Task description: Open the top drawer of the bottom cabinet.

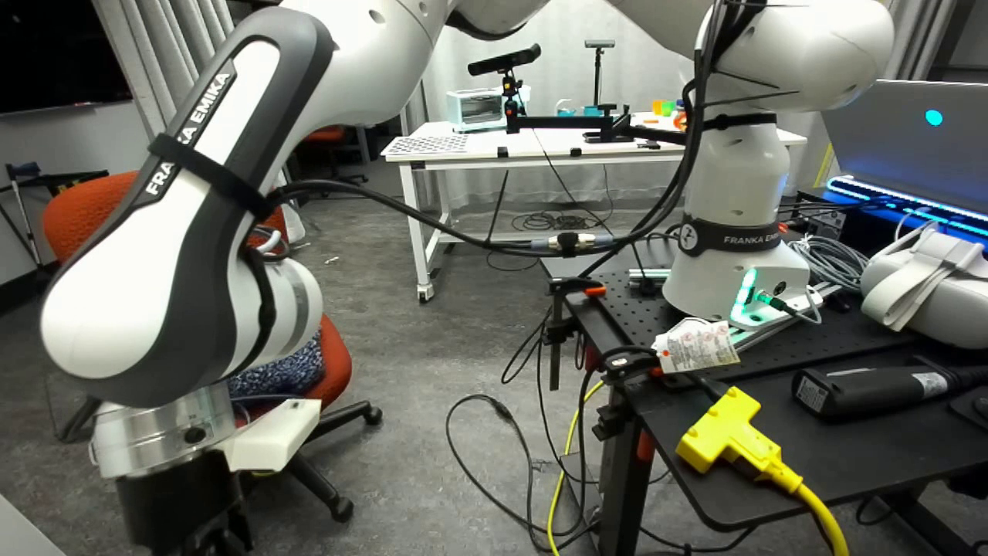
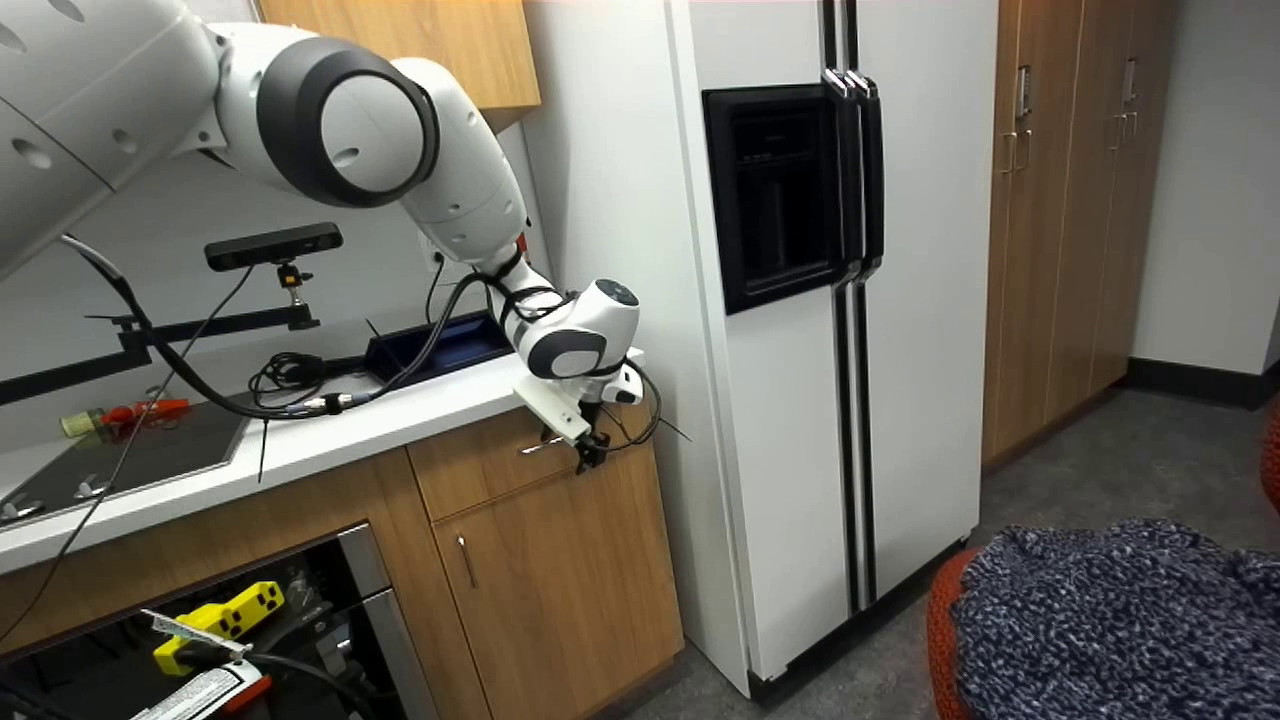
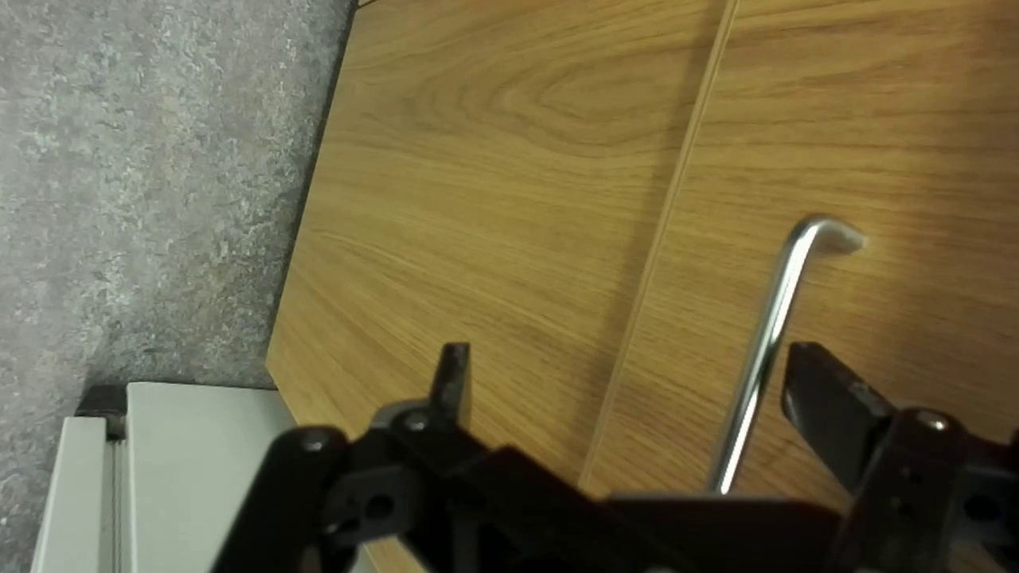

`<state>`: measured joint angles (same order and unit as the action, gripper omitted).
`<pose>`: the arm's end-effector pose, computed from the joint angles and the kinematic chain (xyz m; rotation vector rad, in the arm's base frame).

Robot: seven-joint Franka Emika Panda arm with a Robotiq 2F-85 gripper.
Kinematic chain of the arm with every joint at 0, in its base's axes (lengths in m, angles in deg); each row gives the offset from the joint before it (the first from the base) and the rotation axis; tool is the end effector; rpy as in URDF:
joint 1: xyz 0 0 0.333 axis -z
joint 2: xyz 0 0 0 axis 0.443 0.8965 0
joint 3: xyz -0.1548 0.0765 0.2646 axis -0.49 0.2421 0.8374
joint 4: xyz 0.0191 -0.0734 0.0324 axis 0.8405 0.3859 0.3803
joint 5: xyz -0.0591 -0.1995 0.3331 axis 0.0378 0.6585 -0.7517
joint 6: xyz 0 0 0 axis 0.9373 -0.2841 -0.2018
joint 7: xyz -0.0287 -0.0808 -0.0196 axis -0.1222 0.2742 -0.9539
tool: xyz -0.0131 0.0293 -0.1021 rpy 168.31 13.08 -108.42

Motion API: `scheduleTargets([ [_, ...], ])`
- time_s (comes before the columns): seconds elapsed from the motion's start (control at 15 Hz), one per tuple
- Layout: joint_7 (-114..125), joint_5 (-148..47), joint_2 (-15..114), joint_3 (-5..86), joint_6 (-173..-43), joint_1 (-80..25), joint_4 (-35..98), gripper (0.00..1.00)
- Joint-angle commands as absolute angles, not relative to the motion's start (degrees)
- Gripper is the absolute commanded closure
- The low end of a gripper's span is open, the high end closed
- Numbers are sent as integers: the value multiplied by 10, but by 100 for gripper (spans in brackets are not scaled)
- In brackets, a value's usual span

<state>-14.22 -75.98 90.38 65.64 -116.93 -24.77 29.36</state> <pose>0.6507 0.2024 0.0776 -2.5915 -0.1591 0.0781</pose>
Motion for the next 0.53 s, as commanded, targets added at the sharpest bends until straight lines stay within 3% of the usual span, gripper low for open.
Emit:
scheduleTargets([
  [0.0,-144,-756,947,662,-1142,-248,237,0],
  [0.47,-140,-754,973,661,-1109,-255,187,0],
])
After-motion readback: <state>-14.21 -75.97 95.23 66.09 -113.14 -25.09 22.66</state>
